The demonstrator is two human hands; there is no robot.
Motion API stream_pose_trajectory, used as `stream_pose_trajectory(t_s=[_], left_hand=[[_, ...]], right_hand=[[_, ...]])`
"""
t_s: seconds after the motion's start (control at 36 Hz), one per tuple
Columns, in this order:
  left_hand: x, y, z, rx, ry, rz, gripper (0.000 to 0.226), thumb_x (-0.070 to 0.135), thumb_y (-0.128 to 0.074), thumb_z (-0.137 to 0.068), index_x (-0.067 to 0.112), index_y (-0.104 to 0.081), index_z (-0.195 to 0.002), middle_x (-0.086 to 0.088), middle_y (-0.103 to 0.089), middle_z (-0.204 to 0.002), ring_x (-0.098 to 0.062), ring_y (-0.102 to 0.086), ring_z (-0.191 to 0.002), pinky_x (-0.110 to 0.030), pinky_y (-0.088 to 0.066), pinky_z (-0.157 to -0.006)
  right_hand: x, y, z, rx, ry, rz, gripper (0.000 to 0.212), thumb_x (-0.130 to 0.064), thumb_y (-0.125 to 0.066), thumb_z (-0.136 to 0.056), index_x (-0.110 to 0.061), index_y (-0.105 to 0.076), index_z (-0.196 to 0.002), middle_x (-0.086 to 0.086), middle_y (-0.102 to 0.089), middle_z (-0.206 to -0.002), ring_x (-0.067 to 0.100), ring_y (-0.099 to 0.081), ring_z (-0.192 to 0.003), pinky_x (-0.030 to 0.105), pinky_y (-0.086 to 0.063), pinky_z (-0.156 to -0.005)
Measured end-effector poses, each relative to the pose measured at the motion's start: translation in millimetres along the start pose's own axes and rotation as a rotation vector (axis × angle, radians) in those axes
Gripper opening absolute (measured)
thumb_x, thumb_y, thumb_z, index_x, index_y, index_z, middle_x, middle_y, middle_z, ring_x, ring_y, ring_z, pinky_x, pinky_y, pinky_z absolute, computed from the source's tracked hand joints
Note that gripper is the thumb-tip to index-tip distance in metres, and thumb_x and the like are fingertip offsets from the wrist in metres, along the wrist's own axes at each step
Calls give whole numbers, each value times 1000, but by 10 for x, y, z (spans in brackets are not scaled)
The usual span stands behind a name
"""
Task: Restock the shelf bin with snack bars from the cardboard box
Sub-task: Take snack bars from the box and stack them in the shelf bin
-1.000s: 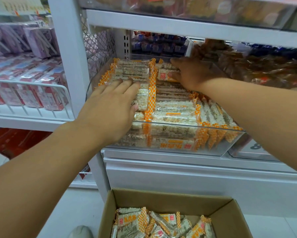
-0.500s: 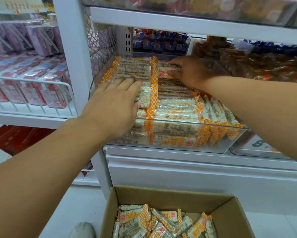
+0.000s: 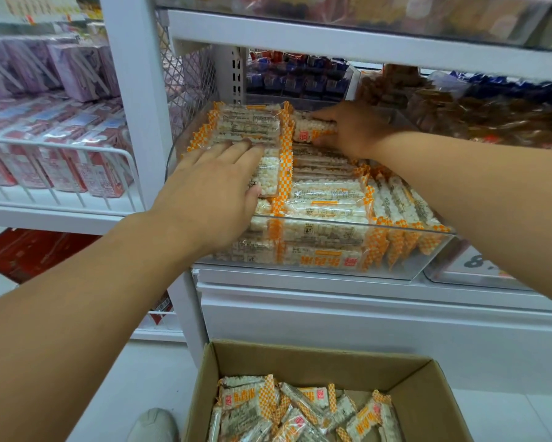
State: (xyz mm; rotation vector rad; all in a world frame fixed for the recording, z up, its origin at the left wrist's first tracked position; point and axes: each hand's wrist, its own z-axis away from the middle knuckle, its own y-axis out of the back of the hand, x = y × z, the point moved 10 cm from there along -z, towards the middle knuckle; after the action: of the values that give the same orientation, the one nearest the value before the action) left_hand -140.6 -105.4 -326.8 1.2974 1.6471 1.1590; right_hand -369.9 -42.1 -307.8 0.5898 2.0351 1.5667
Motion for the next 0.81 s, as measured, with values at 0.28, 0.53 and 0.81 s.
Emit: stream_pose_trajectory(t_s=[0.28, 0.53, 0.81], left_hand=[[-1, -5, -5, 19, -15, 27, 58, 36, -36, -103, 16, -25, -156, -7, -32, -160, -29, -25, -149, -47, -21, -120], [118, 131, 24, 61, -49, 61, 62, 34, -38, -98, 14, -28, -155, -8, -34, -158, -28, -27, -147, -46, -14, -122], [1211, 289, 533, 139, -356, 124, 32, 41, -43, -92, 18, -61, -106, -5, -67, -93, -35, -62, -87, -45, -50, -70]], right_hand=[[-1, 51, 24, 15, 16, -33, 68, -46, -63, -96, -28, -36, -155, 1, -32, -162, 24, -31, -148, 35, -25, -121], [-94, 159, 314, 16, 7, 18, 65, -40, -58, -100, -29, -29, -158, -3, -15, -168, 21, -19, -152, 29, -17, -121], [-230, 384, 2954, 990, -27, -394, 16, -11, -59, -96, -3, -65, -83, 9, -61, -81, 14, -52, -77, 20, -39, -67]])
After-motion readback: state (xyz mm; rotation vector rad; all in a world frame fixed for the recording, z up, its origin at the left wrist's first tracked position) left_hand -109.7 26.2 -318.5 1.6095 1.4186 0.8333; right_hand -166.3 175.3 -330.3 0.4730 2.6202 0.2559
